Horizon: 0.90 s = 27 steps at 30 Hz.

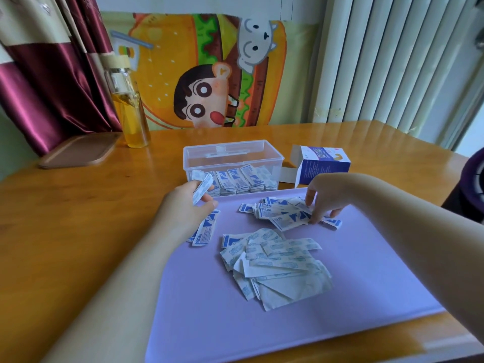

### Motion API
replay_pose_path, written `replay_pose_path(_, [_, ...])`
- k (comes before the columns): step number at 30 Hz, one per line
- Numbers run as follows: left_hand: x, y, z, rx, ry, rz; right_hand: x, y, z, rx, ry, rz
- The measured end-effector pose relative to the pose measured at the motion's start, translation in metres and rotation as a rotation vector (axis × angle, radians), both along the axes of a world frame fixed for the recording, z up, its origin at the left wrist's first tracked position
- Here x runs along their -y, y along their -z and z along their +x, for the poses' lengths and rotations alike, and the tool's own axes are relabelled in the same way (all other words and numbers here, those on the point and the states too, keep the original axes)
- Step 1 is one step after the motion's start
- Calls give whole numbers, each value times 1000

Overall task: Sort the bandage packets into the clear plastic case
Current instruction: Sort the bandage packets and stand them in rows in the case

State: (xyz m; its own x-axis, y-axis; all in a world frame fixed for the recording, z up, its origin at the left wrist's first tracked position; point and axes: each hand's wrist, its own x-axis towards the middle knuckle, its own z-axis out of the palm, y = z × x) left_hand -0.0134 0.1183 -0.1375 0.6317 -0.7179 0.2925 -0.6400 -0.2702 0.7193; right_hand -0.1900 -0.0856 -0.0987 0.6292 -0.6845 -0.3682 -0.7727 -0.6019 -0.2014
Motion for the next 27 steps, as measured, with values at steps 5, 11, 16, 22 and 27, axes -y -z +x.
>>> replay_pose_path(5, [0,0,-1,2,-10,-1,0,10,5,2,-7,-191])
replay_pose_path(11, [0,-1,-1,-24,3,-16,-1,14,7,-66,-66,-467])
replay_pose_path(16, [-1,-3,0,-42,-21,-58,-13,-17,0,339,19,-426])
replay_pose_path(22, [-3,-13,-6,-579,162,-251,-61,-23,20,649,35,336])
replay_pose_path(27, [-3,-13,-3,-679,126,-297,-83,-5,45,754,25,732])
